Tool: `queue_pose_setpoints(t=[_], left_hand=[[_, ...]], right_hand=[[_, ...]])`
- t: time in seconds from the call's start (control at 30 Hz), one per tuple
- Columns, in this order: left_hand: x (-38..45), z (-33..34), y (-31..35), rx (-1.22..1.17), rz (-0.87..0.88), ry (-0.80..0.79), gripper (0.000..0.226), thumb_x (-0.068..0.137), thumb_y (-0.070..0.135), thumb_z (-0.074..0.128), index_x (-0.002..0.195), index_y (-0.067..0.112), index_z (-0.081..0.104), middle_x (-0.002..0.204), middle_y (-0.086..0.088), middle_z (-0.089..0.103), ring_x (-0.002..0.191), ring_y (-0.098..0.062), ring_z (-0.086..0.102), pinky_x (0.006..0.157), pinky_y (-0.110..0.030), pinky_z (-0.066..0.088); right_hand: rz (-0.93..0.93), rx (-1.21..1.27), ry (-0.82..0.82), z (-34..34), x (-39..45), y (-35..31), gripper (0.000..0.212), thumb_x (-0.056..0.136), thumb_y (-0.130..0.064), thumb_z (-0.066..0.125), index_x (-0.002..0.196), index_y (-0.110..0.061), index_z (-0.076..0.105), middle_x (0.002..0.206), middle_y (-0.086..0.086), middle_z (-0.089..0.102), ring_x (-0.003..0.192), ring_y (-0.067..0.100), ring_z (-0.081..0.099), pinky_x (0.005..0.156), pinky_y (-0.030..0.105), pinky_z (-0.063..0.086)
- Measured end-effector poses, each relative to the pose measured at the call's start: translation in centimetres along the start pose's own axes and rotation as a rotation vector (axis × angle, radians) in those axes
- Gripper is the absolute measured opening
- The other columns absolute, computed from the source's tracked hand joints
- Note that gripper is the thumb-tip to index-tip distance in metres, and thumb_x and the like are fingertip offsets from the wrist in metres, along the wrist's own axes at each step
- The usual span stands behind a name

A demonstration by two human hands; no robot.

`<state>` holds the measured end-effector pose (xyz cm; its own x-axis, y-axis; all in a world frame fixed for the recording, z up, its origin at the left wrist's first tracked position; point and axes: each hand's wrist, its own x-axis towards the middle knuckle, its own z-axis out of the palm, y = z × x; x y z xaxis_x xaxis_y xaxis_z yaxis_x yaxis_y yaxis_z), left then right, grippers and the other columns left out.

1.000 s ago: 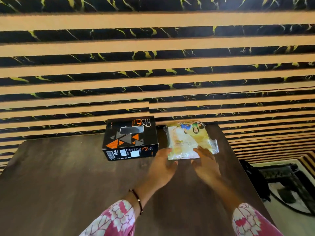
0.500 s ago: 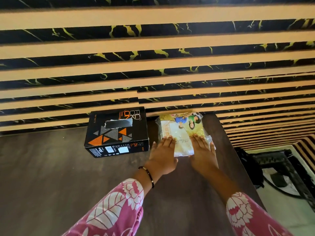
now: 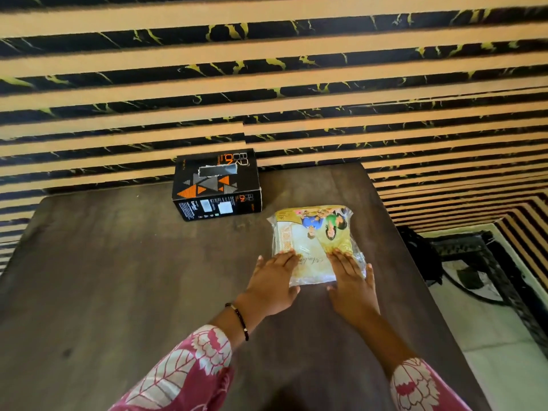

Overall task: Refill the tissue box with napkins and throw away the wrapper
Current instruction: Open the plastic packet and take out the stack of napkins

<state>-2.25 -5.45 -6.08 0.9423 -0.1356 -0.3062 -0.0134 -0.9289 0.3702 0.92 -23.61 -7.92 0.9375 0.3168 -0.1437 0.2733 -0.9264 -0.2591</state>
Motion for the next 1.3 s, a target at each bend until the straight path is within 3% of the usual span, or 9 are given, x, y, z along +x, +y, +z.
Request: queue_pose_setpoints(t=[0.2,0.33,0.5,0.77,0.9,1.0,1.17,1.23,1.3], left_hand=[[-4.5,3.1,2.3,-0.020,0.023,-0.008,0.067,0.088,0.036,0.049,0.145,0.021,0.016,0.156,0.003,0.014,0.143,-0.019,0.013,0.115,-0.050,0.004],[-6.5,4.3,3.8,-0.072,0.052,-0.038,0.065,0.088,0.037,0.049,0.143,0.020,0.020,0.154,0.002,0.018,0.142,-0.020,0.016,0.114,-0.053,0.011],[-7.6,5.3,4.9,-0.049,0.056,-0.019,0.060,0.089,0.040,0.047,0.142,0.022,0.025,0.153,0.006,0.022,0.140,-0.018,0.022,0.112,-0.054,0.021],[-8.1,4.8,5.6,0.059,0.047,0.038,0.058,0.088,0.035,0.047,0.140,0.019,0.027,0.146,0.001,0.031,0.132,-0.024,0.033,0.110,-0.050,0.026],[-8.0,5.1,5.5,0.163,0.043,0.044,0.061,0.089,0.036,0.046,0.141,0.018,0.022,0.147,0.000,0.026,0.132,-0.024,0.031,0.112,-0.053,0.022],[-7.2,4.7,5.5,0.209,0.049,0.086,0.057,0.089,0.039,0.044,0.139,0.018,0.026,0.141,-0.003,0.034,0.125,-0.027,0.038,0.105,-0.050,0.031],[-6.0,3.9,6.3,0.280,0.061,0.060,0.060,0.090,0.044,0.043,0.142,0.021,0.021,0.140,-0.010,0.031,0.126,-0.032,0.033,0.101,-0.049,0.031],[-5.5,3.8,6.3,0.292,0.090,0.052,0.062,0.088,0.046,0.046,0.140,0.018,0.025,0.146,-0.013,0.023,0.133,-0.034,0.022,0.106,-0.054,0.023],[-4.9,4.0,6.2,0.273,0.163,0.011,0.069,0.087,0.046,0.050,0.141,0.012,0.023,0.155,-0.009,0.005,0.142,-0.032,0.001,0.112,-0.059,0.004]], right_hand=[[0.025,-0.020,0.016,1.1,-6.4,1.0,0.069,0.090,-0.029,0.051,0.146,-0.023,0.012,0.156,-0.003,0.017,0.145,0.017,0.012,0.112,0.048,-0.007],[0.034,-0.031,0.008,1.9,-10.1,2.2,0.073,0.086,-0.031,0.056,0.146,-0.022,0.016,0.156,-0.001,0.020,0.144,0.019,0.014,0.112,0.051,-0.003],[0.070,-0.013,-0.011,1.6,-12.2,2.4,0.072,0.089,-0.036,0.051,0.147,-0.024,0.010,0.157,-0.004,0.010,0.145,0.018,0.002,0.112,0.050,-0.011],[0.092,0.034,0.064,-0.4,-11.0,0.5,0.058,0.091,-0.036,0.046,0.143,-0.021,0.025,0.153,-0.001,0.028,0.144,0.017,0.016,0.114,0.040,-0.009],[0.054,0.072,-0.014,0.3,-10.1,0.0,0.058,0.091,-0.036,0.047,0.142,-0.017,0.026,0.151,0.001,0.029,0.141,0.019,0.021,0.117,0.036,0.012],[0.111,0.188,0.037,-0.1,-8.7,0.0,0.051,0.090,-0.035,0.049,0.135,-0.014,0.038,0.141,0.006,0.040,0.132,0.024,0.033,0.111,0.037,0.029],[0.220,0.006,-0.016,-1.2,-6.8,-0.8,0.045,0.087,-0.037,0.053,0.124,-0.012,0.048,0.131,0.007,0.047,0.125,0.026,0.039,0.103,0.038,0.034],[0.272,-0.068,-0.039,-1.6,-6.4,-1.3,0.042,0.085,-0.040,0.054,0.117,-0.013,0.052,0.123,0.007,0.057,0.118,0.025,0.047,0.099,0.038,0.037],[0.313,-0.089,-0.071,-1.8,-6.0,-1.4,0.038,0.084,-0.042,0.055,0.111,-0.015,0.054,0.115,0.006,0.064,0.111,0.024,0.055,0.096,0.035,0.038]])
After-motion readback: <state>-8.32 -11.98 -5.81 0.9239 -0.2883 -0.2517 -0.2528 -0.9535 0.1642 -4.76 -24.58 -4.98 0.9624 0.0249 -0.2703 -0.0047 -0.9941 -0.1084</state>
